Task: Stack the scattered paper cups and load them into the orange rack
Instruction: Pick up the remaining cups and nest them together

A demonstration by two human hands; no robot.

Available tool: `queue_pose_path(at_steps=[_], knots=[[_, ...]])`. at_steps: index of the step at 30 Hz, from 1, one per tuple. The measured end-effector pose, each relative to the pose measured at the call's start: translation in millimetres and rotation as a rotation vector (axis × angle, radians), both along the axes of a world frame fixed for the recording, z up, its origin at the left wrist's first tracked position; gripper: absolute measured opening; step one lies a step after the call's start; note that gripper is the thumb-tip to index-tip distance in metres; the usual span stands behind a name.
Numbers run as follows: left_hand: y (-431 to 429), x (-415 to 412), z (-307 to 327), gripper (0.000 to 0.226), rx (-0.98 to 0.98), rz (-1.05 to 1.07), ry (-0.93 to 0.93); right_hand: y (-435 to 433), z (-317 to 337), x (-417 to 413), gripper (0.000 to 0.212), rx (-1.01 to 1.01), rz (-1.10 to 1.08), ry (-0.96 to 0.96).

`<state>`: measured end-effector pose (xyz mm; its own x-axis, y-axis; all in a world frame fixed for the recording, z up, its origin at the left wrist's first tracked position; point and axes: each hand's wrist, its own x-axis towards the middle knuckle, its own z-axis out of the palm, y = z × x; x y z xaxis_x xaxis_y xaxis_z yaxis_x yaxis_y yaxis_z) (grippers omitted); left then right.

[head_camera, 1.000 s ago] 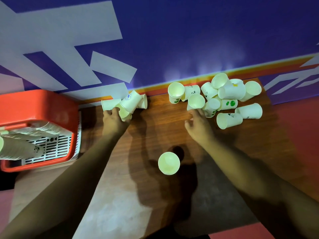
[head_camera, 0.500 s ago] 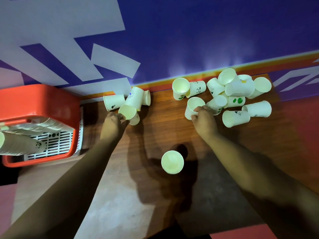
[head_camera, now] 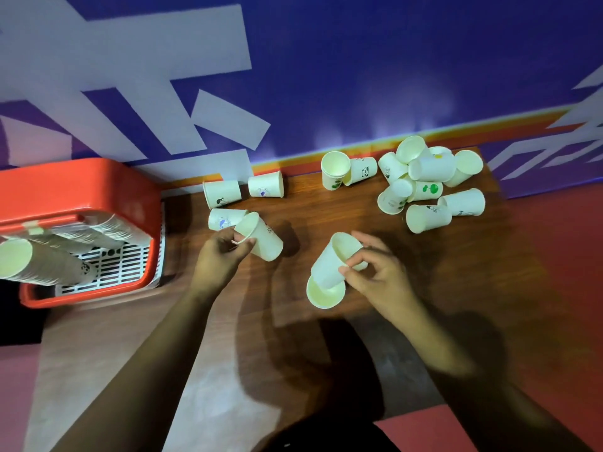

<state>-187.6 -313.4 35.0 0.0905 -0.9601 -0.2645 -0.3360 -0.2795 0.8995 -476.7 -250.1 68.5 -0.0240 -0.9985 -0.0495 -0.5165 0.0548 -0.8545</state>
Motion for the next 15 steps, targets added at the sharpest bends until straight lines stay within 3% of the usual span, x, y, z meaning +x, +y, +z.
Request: queue_pose_path(at_steps=[3, 7, 9, 13, 15], knots=[[4.7, 1.9, 4.6, 0.02, -0.014, -0.01, 0.022, 18.1, -5.0, 10.3, 0.015, -0.03, 0.042, 0.055], [13.7, 0.8, 17.5, 0.032, -0.023, -0.029, 0.102, 28.2, -16.3, 20.6, 0.076, 0.119, 0.058, 0.164], [20.8, -4.5, 26.1, 0.036, -0.032, -0.041, 0.125, 35.0, -26.2, 27.4, 0.092, 0.164, 0.082, 0.206], [34.4, -13.1, 32.0, 0.074, 0.016, -0.141, 0.127, 45.1, -49.5, 36.4, 0.097, 0.19, 0.071, 0.192], [39.1, -16.5, 29.4, 0.076, 0.012, -0.25, 0.081, 46.4, -53.2, 36.5, 0.097, 0.222, 0.039, 0.135]])
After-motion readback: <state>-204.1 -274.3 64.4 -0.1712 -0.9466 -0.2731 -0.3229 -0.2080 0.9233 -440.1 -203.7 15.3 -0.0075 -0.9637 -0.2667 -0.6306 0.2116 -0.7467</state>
